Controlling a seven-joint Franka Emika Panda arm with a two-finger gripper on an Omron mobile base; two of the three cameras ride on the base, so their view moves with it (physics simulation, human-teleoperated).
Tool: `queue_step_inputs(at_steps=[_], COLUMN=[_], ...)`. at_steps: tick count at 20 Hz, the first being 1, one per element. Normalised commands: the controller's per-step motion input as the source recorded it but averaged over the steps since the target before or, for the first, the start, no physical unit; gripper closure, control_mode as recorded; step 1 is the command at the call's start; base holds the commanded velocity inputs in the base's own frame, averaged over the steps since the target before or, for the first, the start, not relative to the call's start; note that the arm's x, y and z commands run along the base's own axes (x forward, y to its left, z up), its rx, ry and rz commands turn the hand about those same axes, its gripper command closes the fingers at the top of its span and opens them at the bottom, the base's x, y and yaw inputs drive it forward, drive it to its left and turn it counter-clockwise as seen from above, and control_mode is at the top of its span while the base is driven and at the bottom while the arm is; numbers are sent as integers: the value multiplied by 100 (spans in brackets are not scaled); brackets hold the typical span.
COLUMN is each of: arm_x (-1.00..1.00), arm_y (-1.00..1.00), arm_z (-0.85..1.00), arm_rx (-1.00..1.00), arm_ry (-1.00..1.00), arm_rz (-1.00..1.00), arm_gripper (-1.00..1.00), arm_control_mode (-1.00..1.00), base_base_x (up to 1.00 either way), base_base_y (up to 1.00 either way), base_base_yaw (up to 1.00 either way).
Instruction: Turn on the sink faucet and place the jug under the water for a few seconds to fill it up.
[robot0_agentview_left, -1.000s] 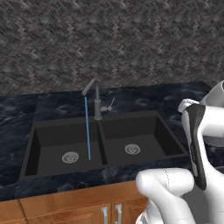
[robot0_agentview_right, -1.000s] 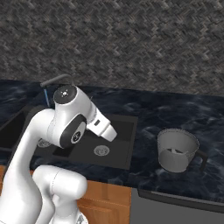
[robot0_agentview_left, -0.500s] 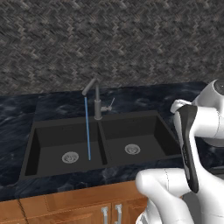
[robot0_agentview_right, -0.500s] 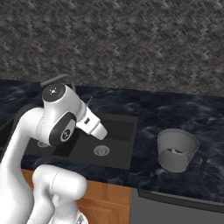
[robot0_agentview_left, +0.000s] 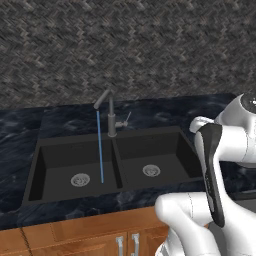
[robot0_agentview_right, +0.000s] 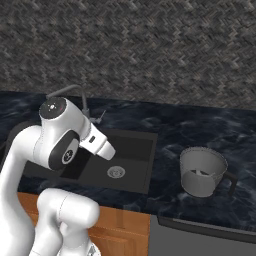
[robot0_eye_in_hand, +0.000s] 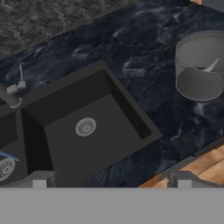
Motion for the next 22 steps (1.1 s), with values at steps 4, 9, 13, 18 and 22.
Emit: queue_step_inputs(at_steps=[4,9,13,18,22], arm_x=[0,0,0,0,-12], arm_y=[0,0,0,0,0], arm_z=[0,0,0,0,0], arm_rx=[0,0,0,0,0], arm_ry=[0,0,0,0,0], arm_rz=[0,0,0,0,0], arm_gripper=[-100,-100,-100,-100,-100], arm_control_mode=[-100,-100,-100,-100,-100], base_base_x=[0,0,0,0,0], base_base_y=[0,0,0,0,0], base_base_yaw=[0,0,0,0,0])
